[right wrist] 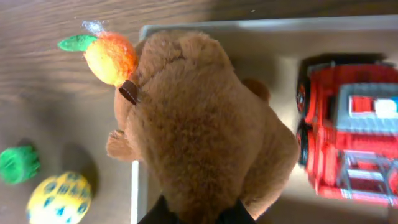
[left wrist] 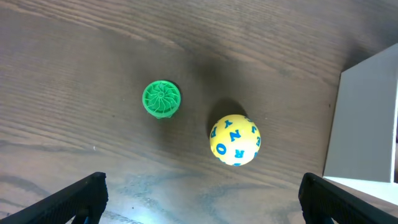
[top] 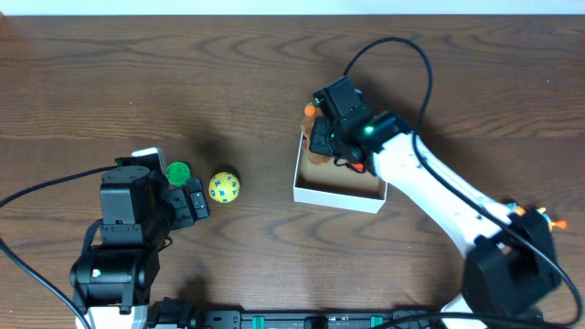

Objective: Pack container
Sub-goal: 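Lift the brown bear into the white box and release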

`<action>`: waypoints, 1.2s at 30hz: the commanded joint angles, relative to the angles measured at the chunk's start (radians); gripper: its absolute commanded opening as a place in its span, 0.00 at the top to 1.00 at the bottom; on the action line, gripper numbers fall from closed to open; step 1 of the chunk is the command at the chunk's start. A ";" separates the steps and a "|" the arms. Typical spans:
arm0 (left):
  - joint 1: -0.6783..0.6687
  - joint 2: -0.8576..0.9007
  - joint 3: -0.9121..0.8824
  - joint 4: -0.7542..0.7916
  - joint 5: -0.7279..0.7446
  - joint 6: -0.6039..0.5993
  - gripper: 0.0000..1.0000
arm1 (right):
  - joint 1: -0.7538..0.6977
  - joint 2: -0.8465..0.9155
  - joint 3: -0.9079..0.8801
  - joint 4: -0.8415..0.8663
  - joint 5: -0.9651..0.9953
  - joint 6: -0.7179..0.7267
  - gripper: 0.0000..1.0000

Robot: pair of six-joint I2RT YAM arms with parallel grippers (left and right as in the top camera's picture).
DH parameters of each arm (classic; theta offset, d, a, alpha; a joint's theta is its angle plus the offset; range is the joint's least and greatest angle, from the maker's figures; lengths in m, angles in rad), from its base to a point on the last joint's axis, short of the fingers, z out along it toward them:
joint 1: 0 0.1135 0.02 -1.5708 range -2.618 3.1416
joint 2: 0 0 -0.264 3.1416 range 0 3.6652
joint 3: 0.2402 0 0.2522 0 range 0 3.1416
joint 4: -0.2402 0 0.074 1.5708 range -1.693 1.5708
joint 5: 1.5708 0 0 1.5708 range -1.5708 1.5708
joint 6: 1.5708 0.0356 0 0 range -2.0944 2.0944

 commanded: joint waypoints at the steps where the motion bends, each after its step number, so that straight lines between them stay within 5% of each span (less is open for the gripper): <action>1: 0.003 -0.001 0.019 0.000 0.007 -0.013 0.02 | -0.009 0.057 0.001 0.034 0.014 0.033 0.98; 13: 0.003 -0.001 0.019 0.000 0.007 -0.013 0.02 | 0.003 0.117 0.001 -0.002 0.002 0.024 0.94; 23: 0.003 -0.001 0.019 -0.003 0.007 -0.013 0.02 | 0.003 0.058 0.029 -0.003 0.008 -0.077 0.27; 26: 0.003 -0.001 0.019 -0.003 0.007 -0.013 0.02 | 0.000 -0.008 0.059 -0.007 0.049 -0.135 0.25; 32: 0.003 -0.001 0.019 -0.003 0.007 -0.013 0.02 | -0.080 -0.225 0.103 -0.109 0.204 -0.149 0.01; 36: 0.003 -0.001 0.019 -0.003 0.007 -0.013 0.02 | -0.252 -0.383 0.103 -0.259 0.222 -0.099 0.01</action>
